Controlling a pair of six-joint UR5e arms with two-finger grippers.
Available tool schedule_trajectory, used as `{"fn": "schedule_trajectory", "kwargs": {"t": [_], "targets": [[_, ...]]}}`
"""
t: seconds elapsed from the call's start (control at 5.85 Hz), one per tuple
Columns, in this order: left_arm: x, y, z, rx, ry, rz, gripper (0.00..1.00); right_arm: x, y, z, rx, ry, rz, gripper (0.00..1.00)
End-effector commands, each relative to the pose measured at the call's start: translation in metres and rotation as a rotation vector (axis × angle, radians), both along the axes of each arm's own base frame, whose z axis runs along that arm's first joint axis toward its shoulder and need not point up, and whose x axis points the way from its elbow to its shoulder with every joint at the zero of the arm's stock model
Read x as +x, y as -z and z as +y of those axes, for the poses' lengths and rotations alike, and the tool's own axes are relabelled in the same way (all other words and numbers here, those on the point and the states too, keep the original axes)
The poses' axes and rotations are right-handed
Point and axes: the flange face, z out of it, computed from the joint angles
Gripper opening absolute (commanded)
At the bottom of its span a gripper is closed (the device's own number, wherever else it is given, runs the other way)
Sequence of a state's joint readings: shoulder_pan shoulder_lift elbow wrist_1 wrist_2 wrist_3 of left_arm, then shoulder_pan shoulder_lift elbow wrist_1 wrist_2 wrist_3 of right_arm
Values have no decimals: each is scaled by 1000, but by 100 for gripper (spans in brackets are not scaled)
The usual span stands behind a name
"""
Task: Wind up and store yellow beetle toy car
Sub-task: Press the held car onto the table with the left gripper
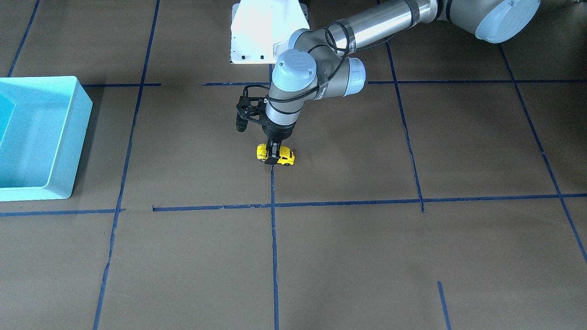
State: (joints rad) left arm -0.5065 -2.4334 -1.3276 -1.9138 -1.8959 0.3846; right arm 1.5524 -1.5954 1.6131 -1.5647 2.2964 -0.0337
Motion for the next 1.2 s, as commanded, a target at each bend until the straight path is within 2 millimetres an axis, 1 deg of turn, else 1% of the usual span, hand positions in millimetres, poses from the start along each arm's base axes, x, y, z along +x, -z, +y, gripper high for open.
{"fn": "schedule_trajectory", "kwargs": {"t": [0.0, 0.51, 0.68, 1.03], "targets": [[2, 2, 2, -1, -2, 2, 0, 0, 0, 0, -1, 0, 0, 100], [6, 19, 6, 1, -2, 17, 0, 0, -1, 0, -2, 0, 0, 100], [13, 15, 11, -6, -12, 10, 0, 0, -1, 0, -1, 1, 0, 100], [18, 8, 9, -10, -15, -4, 0, 0, -1, 0, -1, 1, 0, 100]]}}
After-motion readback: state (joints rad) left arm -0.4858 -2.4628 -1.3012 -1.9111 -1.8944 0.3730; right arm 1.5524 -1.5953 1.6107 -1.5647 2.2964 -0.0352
